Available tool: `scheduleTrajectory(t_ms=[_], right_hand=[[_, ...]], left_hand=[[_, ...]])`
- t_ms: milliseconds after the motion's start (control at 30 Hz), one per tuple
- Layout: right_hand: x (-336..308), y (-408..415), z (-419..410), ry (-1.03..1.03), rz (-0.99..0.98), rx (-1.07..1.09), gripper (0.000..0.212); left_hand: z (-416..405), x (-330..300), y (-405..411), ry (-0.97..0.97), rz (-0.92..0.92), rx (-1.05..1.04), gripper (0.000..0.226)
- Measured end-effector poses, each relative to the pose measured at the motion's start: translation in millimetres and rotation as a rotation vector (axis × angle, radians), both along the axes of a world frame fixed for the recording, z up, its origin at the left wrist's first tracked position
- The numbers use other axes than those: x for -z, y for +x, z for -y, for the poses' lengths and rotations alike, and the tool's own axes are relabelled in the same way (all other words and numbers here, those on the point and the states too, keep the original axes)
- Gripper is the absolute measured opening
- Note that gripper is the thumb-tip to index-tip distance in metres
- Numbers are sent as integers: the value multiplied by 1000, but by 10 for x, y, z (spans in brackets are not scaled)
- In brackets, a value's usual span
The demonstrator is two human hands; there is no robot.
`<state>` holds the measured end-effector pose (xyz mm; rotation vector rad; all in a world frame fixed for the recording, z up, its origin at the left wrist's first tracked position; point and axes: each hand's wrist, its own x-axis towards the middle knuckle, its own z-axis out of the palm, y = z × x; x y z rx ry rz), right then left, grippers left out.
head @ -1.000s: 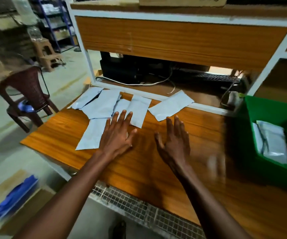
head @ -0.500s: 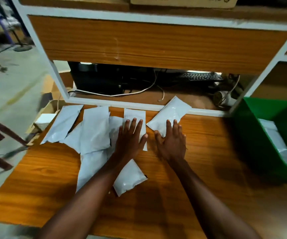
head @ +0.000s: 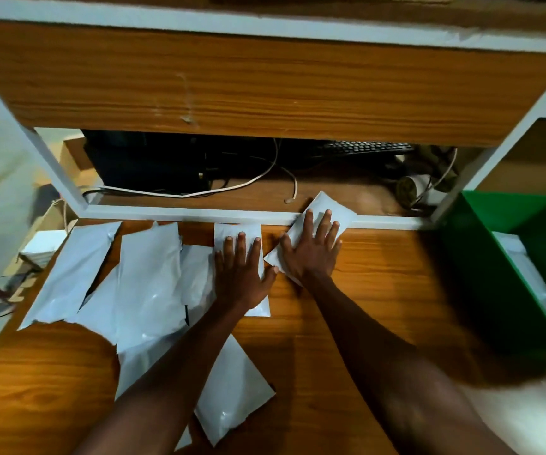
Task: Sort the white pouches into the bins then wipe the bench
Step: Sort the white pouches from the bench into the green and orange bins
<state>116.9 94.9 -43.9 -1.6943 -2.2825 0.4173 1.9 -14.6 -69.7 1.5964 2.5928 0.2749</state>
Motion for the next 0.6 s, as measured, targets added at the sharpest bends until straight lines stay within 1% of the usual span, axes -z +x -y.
scheduleTrajectory(t_ms=[167,233,367,500,600], right_hand=[[186,-149,-211,-47,1,76,81],[289,-151,-172,-6,1,63,75],[226,-79,-164,-6,-108,44,64],[89,218,-26,18,-225,19,59],[8,558,198,81,-309,-1,56]], left_hand=[[-38,160,-16,-5,-42,-2,80],[-19,174,-15,-13,-55,2,74],[21,95,9,-37,-81,1,58],[56,-114,47,-67,-34,11,56],[113,-340,151,6,-5,42,56]])
